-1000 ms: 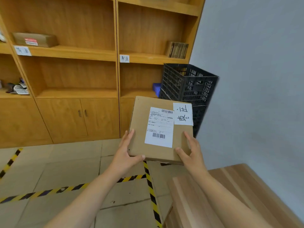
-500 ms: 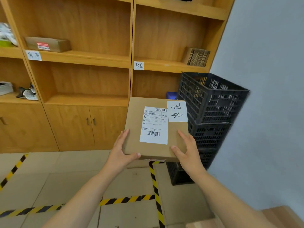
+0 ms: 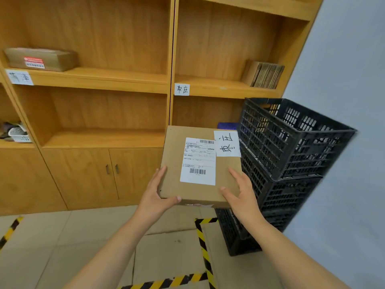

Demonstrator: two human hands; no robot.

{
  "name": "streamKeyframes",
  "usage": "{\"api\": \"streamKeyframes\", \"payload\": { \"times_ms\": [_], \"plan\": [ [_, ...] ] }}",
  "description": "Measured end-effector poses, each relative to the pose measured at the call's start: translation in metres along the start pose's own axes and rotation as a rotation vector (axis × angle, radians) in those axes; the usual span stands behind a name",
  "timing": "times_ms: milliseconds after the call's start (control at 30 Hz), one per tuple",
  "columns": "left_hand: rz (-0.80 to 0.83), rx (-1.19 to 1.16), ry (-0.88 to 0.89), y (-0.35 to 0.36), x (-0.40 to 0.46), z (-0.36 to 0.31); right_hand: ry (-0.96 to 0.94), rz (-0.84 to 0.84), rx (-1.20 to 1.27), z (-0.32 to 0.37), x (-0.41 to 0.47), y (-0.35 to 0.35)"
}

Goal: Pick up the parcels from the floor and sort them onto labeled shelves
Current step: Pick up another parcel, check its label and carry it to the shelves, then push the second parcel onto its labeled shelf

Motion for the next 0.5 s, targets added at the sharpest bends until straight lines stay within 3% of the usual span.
{"api": "streamKeyframes", "payload": {
  "times_ms": [500],
  "plan": [
    [-0.035, 0.061, 0.037, 0.045, 0.169, -0.035, -0.044, -0.021, 0.077, -0.091, 0.157, -0.004]
  ]
}}
Point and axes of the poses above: each hand's wrist, its own x-axis towards the middle knuckle, its own y-axis out of the palm, z = x × y, the point moved 1 cm from there along x, towards the middle knuckle, and after that the axes turned 14 degrees about -y, right-handed, at the moved point
